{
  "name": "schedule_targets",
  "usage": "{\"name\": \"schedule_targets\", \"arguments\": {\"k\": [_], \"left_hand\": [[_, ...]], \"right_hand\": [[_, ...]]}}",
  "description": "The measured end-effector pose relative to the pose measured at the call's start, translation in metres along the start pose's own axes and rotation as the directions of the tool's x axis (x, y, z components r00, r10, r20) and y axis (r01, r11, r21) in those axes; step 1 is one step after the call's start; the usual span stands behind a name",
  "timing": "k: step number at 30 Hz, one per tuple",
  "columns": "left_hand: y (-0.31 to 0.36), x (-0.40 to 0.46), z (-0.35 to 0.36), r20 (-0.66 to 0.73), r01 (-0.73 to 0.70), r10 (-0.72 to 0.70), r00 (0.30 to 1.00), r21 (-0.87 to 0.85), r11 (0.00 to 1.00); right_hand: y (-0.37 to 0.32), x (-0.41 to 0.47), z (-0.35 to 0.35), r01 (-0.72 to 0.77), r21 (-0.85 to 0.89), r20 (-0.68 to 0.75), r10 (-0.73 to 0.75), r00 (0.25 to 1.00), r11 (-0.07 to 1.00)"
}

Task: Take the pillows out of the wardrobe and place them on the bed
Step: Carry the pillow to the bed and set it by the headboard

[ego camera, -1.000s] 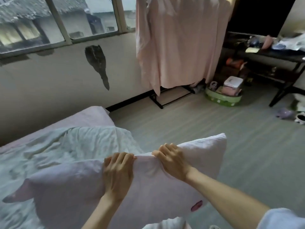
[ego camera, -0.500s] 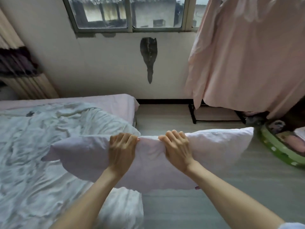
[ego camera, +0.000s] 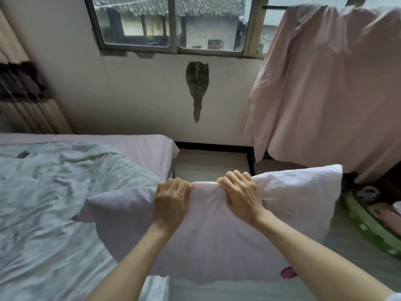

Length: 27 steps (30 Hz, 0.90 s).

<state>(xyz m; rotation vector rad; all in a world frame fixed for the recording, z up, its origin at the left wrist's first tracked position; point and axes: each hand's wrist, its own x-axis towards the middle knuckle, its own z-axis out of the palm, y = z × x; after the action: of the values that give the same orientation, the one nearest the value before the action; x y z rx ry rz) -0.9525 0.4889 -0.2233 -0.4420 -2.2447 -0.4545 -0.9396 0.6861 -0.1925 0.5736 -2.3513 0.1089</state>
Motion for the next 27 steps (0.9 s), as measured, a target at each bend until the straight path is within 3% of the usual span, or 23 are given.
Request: {"name": "schedule_targets", "arguments": {"k": [16, 27], "left_hand": [[-0.15, 0.245, 0.195, -0.115, 0.039, -0.017, 0.993, 0.187, 0.982], [-0.25, 0.393, 0.389, -0.126, 0.289, -0.262, 0.957, 0.302, 0.909]], "right_hand": [[0.164, 0.262, 0.222, 0.069, 0.152, -0.038, -0.064, 0.997, 0.986], [0.303, 0.437, 0.417, 0.194, 0.304, -0.041, -0.19, 0.981, 0.933]]}}
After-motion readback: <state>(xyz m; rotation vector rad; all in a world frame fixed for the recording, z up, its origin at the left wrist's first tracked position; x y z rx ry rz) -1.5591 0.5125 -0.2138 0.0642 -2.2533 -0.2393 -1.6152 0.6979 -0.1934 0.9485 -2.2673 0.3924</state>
